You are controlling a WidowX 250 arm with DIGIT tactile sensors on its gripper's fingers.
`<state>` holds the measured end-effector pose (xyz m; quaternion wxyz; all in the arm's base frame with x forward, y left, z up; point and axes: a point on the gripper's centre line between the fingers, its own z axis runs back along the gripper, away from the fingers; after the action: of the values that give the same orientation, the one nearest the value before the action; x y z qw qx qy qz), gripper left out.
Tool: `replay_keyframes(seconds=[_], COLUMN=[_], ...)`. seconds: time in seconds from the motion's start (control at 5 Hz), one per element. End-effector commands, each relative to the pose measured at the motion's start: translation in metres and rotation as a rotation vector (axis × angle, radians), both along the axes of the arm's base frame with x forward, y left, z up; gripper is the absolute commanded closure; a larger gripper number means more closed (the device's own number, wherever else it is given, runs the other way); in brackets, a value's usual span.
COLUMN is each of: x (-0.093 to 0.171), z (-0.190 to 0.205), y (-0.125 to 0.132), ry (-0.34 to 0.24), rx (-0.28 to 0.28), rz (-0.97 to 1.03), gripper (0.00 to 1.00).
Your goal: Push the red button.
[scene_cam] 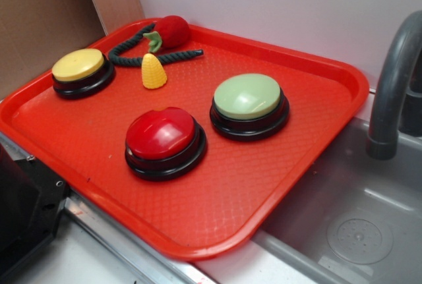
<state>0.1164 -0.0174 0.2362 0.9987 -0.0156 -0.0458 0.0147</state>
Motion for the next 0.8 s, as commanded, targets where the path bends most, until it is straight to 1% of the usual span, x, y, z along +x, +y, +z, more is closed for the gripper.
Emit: replay_keyframes(seconds=[0.0,0.2,0.4,0.6], x=[0.0,0.043,0.05,0.049], z=[0.0,-0.036,-0.06,-0.097], y=[0.0,-0.041,-0.073,-0.094], ry=[0.0,-0.084,-0.103,-0.097], rx=[0.0,-0.013,0.009,0.03], rz=[0.0,-0.25,-0.487,-0.625], gripper=[0.0,0.0,0.0,0.0])
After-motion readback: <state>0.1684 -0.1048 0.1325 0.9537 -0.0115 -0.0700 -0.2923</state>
